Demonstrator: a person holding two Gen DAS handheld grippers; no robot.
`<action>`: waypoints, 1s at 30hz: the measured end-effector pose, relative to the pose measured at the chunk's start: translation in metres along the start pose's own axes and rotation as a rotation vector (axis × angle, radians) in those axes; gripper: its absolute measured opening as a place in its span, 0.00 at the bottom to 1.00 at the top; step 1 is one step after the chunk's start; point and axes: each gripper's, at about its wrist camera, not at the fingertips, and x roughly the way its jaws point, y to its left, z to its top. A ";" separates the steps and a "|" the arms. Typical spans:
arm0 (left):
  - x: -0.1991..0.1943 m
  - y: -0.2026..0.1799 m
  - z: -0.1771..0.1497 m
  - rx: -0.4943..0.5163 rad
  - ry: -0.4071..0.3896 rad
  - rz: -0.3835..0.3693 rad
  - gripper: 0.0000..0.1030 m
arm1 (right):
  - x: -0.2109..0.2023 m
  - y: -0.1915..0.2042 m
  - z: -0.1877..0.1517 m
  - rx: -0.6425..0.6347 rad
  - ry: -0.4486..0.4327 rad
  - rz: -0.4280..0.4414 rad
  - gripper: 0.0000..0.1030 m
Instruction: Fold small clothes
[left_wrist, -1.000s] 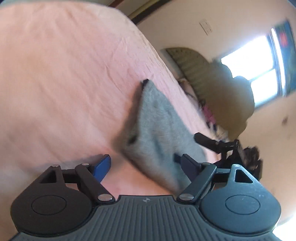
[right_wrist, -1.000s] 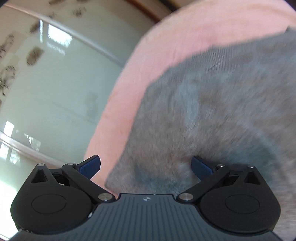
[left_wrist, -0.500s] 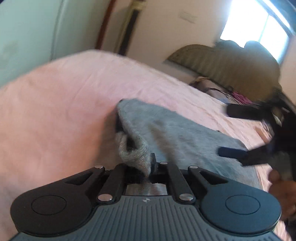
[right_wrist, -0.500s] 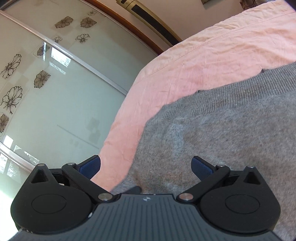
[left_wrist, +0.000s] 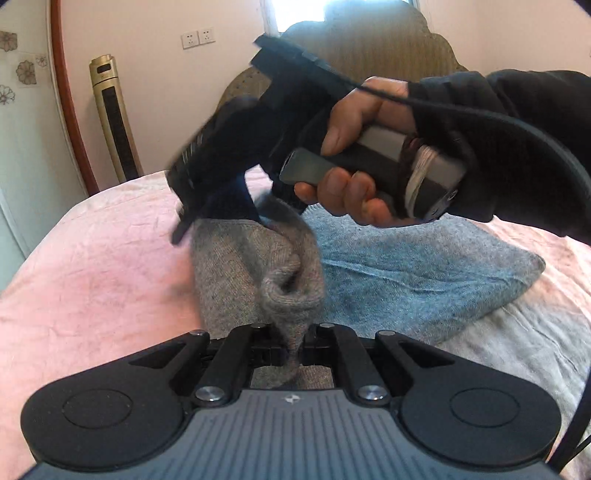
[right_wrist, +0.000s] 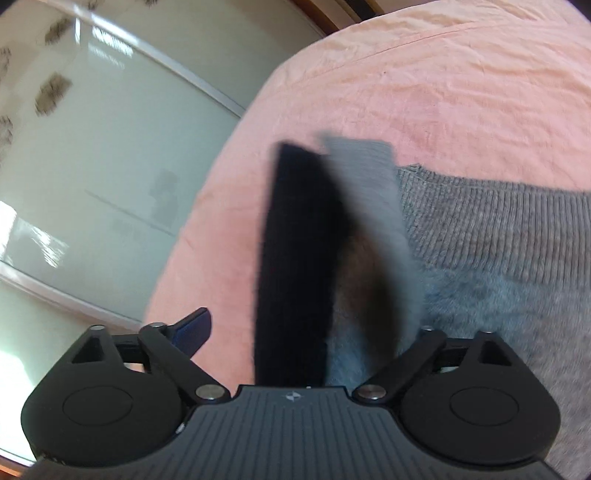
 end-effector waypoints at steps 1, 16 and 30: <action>0.003 -0.002 0.002 0.007 -0.001 0.000 0.05 | 0.003 -0.001 0.000 -0.018 0.005 -0.023 0.60; 0.065 -0.148 0.041 0.184 0.025 -0.296 0.05 | -0.151 -0.117 -0.033 -0.056 -0.138 -0.160 0.30; 0.020 -0.016 0.039 -0.103 -0.068 -0.362 0.87 | -0.212 -0.158 -0.085 0.078 -0.395 -0.186 0.72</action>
